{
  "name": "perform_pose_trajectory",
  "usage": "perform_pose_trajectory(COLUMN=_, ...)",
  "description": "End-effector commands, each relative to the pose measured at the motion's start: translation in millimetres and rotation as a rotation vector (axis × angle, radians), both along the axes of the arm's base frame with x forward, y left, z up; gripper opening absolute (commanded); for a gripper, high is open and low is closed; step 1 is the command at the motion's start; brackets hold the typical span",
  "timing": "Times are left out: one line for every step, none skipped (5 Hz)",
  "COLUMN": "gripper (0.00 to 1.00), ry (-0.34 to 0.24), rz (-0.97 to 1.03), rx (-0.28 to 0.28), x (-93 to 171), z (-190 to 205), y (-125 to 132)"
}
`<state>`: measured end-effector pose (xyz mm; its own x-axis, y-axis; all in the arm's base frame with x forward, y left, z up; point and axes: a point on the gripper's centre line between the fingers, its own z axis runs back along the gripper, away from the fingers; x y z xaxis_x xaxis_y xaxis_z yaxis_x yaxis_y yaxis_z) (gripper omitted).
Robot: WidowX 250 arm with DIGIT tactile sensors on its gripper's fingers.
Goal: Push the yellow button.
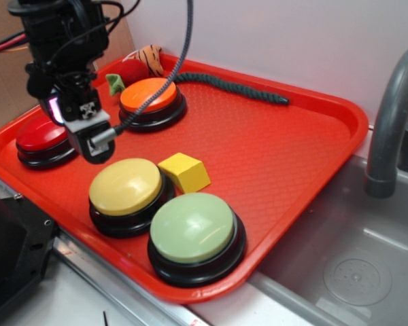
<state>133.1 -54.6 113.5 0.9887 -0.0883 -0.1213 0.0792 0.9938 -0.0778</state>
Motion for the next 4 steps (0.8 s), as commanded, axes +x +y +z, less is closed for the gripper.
perform_pose_trajectory(gripper=1.00, ry=0.047, rz=0.054, rx=-0.079, x=5, z=7, y=2)
perform_pose_trajectory(gripper=1.00, ry=0.003, rz=0.066, rx=-0.062, x=1, z=13, y=4)
perform_pose_trajectory(gripper=1.00, ry=-0.042, rz=0.086, rx=-0.024, x=-3, z=21, y=4)
perform_pose_trajectory(gripper=1.00, ry=0.005, rz=0.118, rx=0.031, x=-2, z=15, y=5)
